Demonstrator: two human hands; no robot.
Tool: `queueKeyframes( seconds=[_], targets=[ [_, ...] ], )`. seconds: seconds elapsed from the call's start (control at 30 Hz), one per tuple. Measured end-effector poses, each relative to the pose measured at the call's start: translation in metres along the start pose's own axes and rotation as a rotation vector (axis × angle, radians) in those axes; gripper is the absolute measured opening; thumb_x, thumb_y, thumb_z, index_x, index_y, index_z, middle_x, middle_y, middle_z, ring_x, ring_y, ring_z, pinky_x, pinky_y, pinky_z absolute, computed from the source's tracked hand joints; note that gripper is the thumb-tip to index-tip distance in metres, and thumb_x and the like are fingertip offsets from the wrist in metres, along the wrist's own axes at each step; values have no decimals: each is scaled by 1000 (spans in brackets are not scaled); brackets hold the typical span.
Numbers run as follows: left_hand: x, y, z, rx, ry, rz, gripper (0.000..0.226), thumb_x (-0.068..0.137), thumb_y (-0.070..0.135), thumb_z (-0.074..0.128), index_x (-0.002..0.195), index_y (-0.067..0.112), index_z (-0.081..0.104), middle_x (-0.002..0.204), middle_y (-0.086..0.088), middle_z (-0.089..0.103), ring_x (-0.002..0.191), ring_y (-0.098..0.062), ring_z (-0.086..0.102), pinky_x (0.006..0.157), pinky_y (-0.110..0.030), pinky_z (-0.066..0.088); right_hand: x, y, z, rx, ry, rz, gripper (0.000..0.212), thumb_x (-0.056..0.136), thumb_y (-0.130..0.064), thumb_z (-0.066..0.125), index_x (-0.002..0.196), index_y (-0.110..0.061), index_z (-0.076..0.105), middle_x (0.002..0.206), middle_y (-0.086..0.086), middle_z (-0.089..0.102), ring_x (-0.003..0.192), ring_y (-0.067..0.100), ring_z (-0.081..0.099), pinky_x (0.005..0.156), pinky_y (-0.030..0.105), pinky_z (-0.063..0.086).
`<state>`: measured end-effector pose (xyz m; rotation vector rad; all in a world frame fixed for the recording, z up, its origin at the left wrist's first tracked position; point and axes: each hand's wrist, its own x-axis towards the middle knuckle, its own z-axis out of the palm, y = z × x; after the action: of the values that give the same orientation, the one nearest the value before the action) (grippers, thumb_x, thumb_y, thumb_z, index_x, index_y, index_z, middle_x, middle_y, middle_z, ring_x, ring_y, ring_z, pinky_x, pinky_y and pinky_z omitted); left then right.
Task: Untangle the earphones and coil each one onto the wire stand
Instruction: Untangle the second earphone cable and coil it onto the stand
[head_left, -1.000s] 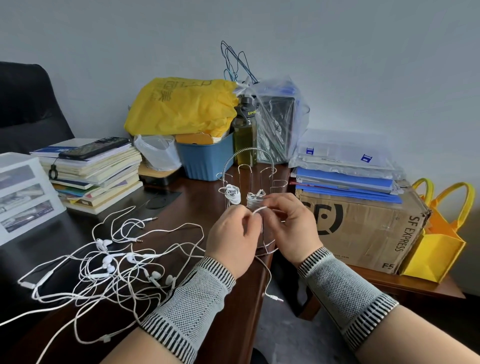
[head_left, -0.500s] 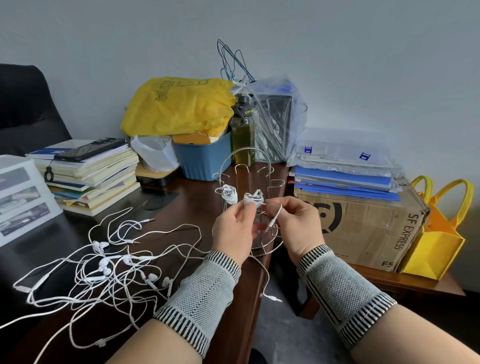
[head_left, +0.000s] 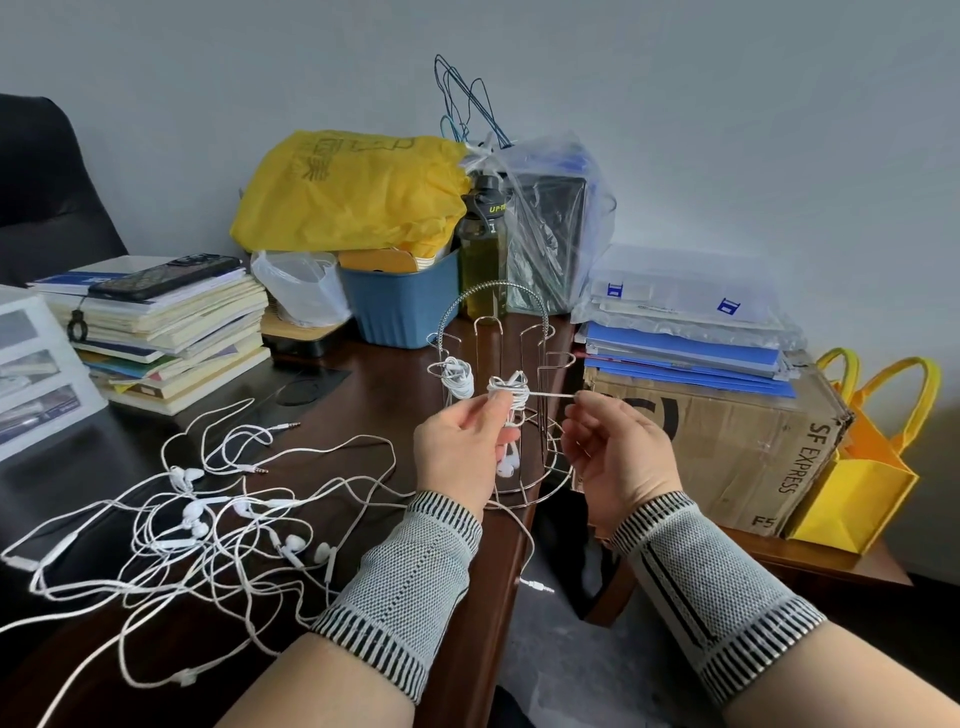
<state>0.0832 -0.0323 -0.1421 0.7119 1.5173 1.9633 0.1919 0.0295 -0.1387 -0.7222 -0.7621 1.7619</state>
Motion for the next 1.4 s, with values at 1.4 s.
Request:
queueKeyframes(
  seconds=[1.4],
  targets=[
    [4, 4, -4, -45, 34, -65, 6, 87, 14, 70, 81, 12, 71, 46, 10, 56, 41, -2, 49, 41, -20, 43, 25, -51, 92, -2194, -379, -929, 13, 88, -13, 53, 81, -10, 64, 65, 3, 55, 66, 25, 59, 61, 33, 51]
  ],
)
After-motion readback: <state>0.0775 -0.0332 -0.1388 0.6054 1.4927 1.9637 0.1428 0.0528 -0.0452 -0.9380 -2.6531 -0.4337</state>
